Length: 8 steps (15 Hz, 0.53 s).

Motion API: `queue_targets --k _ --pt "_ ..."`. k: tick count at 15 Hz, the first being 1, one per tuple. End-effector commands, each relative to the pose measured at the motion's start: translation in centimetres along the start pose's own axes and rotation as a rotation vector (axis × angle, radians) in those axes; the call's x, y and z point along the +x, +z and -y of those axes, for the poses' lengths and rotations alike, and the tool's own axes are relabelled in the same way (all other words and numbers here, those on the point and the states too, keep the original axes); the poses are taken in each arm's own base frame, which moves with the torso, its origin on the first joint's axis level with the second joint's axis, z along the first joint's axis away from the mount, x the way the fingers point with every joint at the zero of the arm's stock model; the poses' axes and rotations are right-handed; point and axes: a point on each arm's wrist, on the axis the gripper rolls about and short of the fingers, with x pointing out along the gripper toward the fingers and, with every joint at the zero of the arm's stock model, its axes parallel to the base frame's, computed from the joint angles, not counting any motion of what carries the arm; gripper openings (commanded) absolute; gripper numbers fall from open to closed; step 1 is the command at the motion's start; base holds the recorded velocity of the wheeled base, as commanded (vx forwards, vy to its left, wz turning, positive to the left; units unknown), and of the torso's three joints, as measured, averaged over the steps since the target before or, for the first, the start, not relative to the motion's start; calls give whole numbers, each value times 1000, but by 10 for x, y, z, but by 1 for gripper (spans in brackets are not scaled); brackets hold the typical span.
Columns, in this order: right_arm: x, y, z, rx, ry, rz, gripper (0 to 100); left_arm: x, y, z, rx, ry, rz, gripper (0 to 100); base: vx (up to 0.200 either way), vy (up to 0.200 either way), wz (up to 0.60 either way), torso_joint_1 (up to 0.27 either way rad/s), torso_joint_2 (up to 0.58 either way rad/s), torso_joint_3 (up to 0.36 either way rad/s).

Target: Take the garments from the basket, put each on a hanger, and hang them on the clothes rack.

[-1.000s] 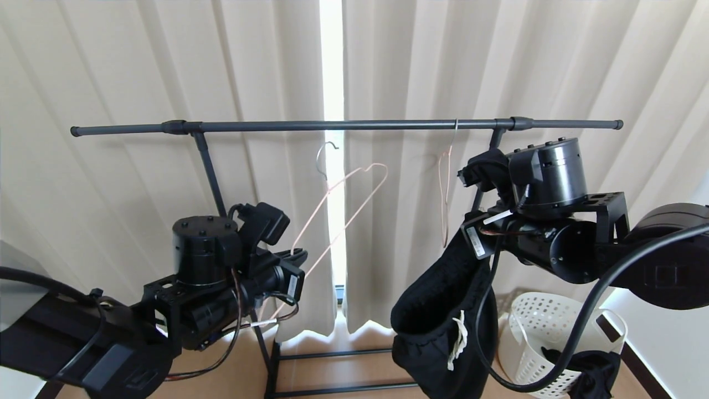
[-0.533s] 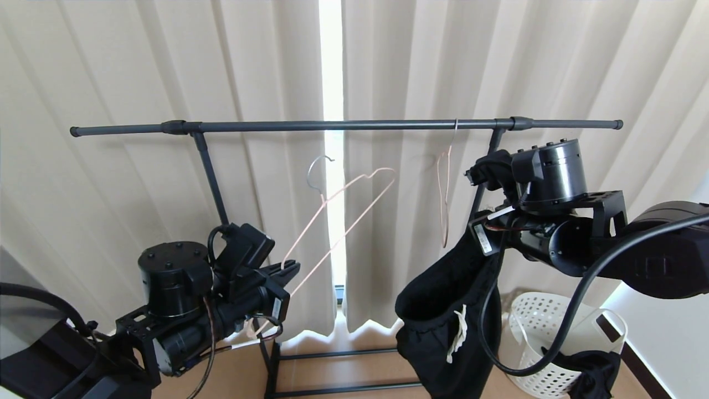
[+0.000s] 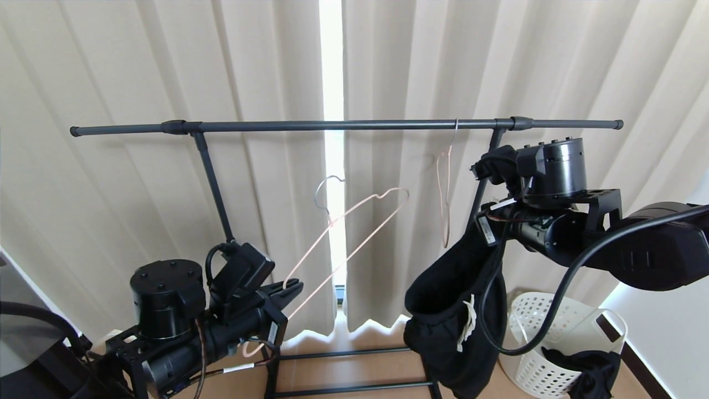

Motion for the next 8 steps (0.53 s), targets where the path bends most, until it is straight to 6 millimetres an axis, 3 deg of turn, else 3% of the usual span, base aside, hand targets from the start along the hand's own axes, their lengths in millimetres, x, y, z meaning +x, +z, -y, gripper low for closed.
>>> queue_targets --k 1,2,8 --pt "3 0 2 2 -8 -4 0 -12 5 1 4 -32 30 0 0 0 0 0 0 0" --pt "4 -1 2 2 -9 -6 0 -23 8 3 9 -104 55 0 0 0 0 0 0 0" --pt "7 3 8 25 -48 5 0 -35 -10 11 103 -210 5 0 0 0 0 0 0 0"
